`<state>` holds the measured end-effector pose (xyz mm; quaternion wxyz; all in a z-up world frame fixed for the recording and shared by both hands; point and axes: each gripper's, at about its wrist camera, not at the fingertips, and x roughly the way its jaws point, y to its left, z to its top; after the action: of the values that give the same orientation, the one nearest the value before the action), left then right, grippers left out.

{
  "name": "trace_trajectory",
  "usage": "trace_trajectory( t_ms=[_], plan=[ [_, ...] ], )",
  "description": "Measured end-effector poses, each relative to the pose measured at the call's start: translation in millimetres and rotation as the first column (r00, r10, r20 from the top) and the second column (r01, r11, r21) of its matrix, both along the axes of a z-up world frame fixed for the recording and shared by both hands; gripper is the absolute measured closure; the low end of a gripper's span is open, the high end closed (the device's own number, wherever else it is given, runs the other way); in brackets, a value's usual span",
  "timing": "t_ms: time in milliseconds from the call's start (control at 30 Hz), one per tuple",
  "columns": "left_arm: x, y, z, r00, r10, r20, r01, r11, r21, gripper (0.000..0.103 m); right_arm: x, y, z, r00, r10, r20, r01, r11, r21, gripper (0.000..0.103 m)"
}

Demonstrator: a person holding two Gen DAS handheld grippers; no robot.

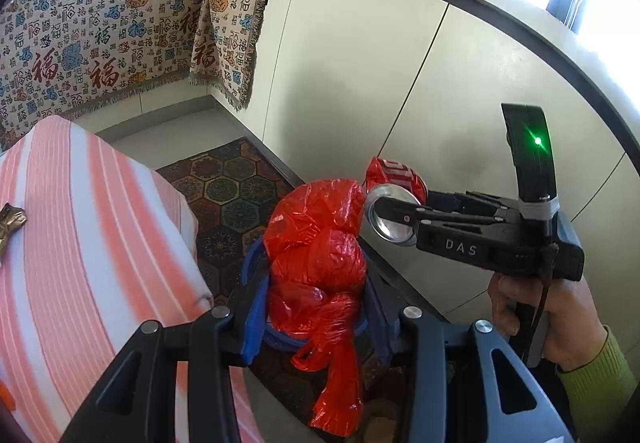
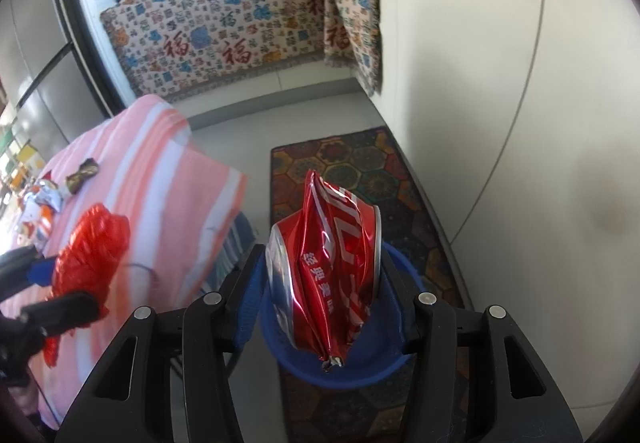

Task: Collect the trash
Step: 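Carry the bag and can to the wastebasket and open both tools over it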

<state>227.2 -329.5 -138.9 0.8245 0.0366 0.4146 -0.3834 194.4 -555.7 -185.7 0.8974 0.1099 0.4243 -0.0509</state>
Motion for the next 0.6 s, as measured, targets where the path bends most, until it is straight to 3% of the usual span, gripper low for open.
trace_trajectory(
  t_ms=[100, 267, 600],
  plan=[
    [7.7, -17.0, -14.2, 1.000, -0.007, -0.003, 0.007, 1.000, 0.016, 0.060, 2.4, -19.4, -10.7, 0.999, -0.031, -0.026, 0.033, 0.997, 0.069, 0.050],
    [22.8, -45.5, -45.2, 0.999, -0.013, -0.049, 0.015, 0.999, 0.044, 0.060, 3.7, -40.6, -15.5, 0.996, -0.085, -0.042, 0.089, 0.991, 0.101, 0.050],
    [47.1, -72.7, -80.2, 0.995, -0.020, -0.100, 0.029, 0.996, 0.087, 0.060, 7.7, -46.0, -18.5, 0.993, -0.109, -0.052, 0.114, 0.987, 0.110, 0.049]
  ],
)
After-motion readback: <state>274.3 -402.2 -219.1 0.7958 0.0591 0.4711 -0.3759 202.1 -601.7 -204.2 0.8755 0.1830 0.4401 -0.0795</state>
